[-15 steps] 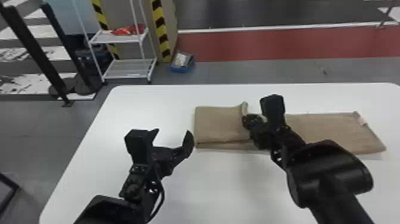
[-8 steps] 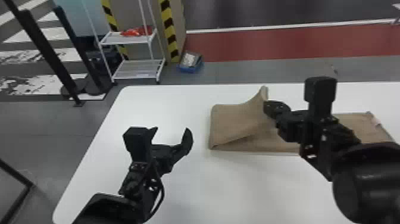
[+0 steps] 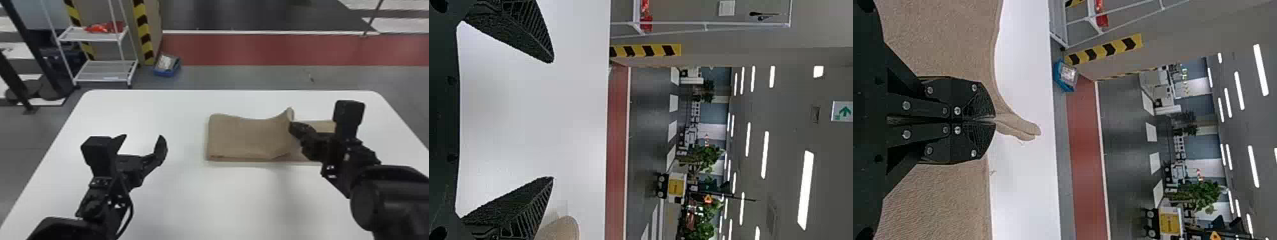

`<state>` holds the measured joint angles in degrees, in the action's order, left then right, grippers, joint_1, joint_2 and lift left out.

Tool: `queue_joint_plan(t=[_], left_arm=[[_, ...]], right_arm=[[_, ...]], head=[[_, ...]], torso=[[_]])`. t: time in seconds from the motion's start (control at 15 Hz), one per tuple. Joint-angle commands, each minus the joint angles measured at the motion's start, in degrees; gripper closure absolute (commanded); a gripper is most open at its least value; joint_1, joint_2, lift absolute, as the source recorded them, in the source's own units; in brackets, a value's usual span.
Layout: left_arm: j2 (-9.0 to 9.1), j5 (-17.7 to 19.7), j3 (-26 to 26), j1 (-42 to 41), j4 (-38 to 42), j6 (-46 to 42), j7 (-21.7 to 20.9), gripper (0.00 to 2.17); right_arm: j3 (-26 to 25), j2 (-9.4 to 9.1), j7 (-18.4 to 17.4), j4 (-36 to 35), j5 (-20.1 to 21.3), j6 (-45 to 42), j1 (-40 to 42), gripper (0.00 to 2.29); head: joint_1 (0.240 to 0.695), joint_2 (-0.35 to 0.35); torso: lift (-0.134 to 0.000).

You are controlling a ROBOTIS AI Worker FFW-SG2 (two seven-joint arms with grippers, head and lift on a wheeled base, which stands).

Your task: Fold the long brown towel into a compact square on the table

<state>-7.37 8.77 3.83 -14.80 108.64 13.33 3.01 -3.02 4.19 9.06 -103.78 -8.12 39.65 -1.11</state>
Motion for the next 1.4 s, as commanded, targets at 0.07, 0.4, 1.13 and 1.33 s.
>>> queue_joint_plan(t=[0.07, 0.4, 1.13, 1.33], left_arm=[[0.17, -0.95, 0.56, -0.06, 0.09, 0.17, 0.41, 0.03], [-0.01, -1.39, -0.41, -2.25, 1.84, 0.17, 0.68, 0.03], [-0.01, -2.53, -0.32, -1.29, 1.05, 1.75, 0.68, 0.03], [0.08, -2.53, -0.23, -0.32, 0.61, 2.98, 0.59, 0.03]], right_arm=[[-0.14, 0.03, 0.17, -2.39, -0.58, 0.74, 0.14, 1.11], [-6.91, 3.90, 2.10, -4.76, -4.01, 4.25, -0.04, 1.11], [-8.40, 5.04, 4.74, 5.17, -1.37, -0.67, -5.66, 1.11], [-8.84, 6.62, 5.44, 8.42, -1.02, -2.07, -5.75, 1.11]], head=[[0.695, -0.007], [0.695, -0.026], [0.695, -0.075], [0.695, -0.102]], torso=[[-0.123], [-0.123], [-0.123], [-0.123]])
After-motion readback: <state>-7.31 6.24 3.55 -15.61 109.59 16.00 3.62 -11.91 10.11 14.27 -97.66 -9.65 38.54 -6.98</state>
